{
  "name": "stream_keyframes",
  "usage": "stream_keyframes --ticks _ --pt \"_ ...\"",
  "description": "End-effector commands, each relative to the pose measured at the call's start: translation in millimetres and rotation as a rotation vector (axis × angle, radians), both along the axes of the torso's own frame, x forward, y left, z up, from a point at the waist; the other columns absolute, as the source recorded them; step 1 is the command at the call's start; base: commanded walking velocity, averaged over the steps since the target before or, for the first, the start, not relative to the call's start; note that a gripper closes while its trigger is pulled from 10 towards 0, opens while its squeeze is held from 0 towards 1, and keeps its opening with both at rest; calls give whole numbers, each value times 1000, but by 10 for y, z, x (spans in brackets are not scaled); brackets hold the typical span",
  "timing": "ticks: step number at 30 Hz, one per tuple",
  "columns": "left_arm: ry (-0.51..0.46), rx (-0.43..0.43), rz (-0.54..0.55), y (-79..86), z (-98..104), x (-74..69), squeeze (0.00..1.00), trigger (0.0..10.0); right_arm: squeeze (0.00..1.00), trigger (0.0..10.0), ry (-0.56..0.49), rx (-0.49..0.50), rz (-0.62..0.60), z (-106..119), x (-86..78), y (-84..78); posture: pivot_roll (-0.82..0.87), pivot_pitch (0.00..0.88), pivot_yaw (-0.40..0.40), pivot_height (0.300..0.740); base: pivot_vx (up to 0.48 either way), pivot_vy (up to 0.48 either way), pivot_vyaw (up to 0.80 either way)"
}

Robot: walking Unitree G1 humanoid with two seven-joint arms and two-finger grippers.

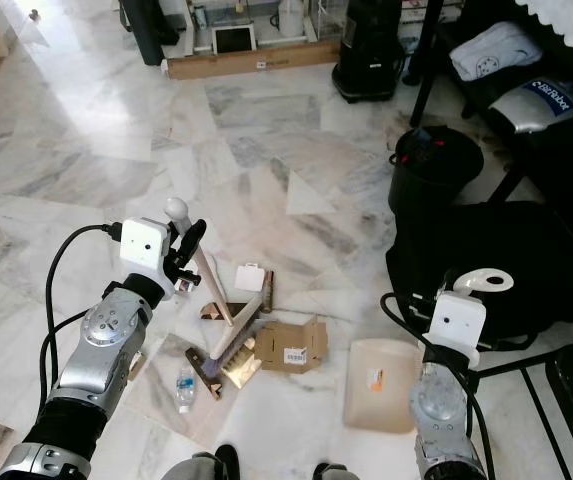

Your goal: Sweep floor

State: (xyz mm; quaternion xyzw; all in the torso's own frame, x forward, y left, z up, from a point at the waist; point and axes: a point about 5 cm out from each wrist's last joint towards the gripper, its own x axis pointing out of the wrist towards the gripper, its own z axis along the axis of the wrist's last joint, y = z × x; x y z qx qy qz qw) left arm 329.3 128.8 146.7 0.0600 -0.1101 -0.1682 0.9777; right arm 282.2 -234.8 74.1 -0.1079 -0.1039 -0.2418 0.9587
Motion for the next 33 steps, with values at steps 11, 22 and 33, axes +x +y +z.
stream_keyframes --ticks 11,22,33 --pt "56 7 -23 31 -66 -82 0 10000 0 10000 24 76 14 -176 -65 143 176 250 60 740 0 0 0" --pt "91 -47 -83 -35 -68 -113 0 10000 0 10000 39 100 34 -218 -49 198 179 258 59 740 0 0 0" --pt "71 -97 -189 -152 67 -116 0 10000 0 10000 55 107 40 -232 -26 186 180 254 58 740 0 0 0"
